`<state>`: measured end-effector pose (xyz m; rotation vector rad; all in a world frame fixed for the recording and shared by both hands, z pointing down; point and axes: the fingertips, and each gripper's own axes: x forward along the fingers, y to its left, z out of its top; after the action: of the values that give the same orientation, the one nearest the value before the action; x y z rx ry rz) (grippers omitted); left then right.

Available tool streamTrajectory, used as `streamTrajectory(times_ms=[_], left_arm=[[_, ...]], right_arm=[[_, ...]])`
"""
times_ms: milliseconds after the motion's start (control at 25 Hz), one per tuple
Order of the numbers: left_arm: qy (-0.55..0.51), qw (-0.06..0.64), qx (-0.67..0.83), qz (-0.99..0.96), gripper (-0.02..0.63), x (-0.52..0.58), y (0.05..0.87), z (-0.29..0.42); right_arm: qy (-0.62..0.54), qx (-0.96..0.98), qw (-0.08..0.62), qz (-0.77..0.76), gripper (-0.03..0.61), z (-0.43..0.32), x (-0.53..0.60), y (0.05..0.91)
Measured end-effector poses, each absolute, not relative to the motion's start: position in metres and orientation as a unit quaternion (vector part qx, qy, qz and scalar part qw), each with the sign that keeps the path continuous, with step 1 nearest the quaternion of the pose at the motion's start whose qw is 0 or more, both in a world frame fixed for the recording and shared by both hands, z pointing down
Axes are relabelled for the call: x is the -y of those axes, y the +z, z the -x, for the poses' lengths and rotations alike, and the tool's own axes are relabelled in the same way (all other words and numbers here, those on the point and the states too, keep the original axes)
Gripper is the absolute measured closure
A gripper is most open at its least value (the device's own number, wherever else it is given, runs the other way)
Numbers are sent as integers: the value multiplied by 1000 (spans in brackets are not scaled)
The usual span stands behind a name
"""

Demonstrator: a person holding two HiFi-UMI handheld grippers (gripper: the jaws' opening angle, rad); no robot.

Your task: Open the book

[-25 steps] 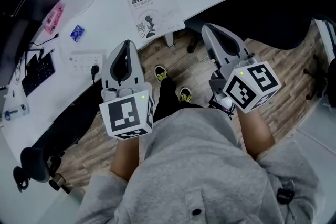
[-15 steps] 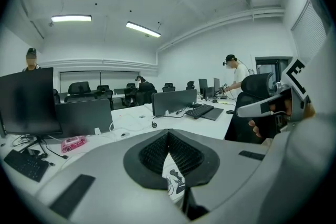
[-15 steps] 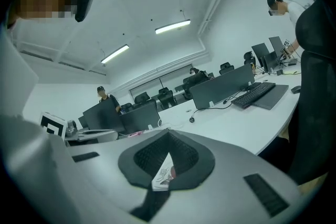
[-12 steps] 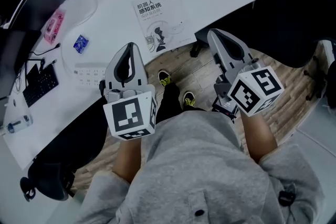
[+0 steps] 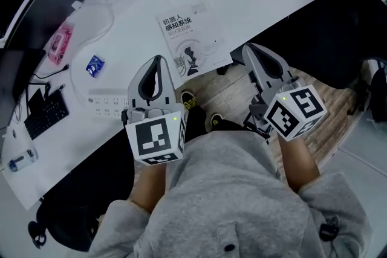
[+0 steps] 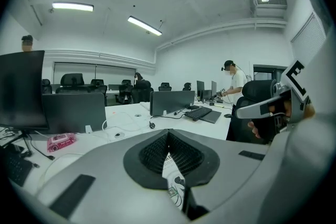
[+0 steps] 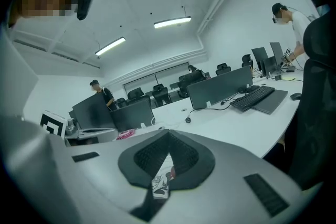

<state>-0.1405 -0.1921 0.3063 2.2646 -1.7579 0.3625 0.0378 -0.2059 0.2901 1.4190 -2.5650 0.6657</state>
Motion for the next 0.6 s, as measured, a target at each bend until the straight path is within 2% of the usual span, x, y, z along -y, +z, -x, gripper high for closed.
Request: streamTrajectory(times_ms=[600], left_arm=[[137, 155, 574, -793, 606, 217, 336, 138]], right_arm=[[239, 827, 84, -502, 552, -41, 214, 309]])
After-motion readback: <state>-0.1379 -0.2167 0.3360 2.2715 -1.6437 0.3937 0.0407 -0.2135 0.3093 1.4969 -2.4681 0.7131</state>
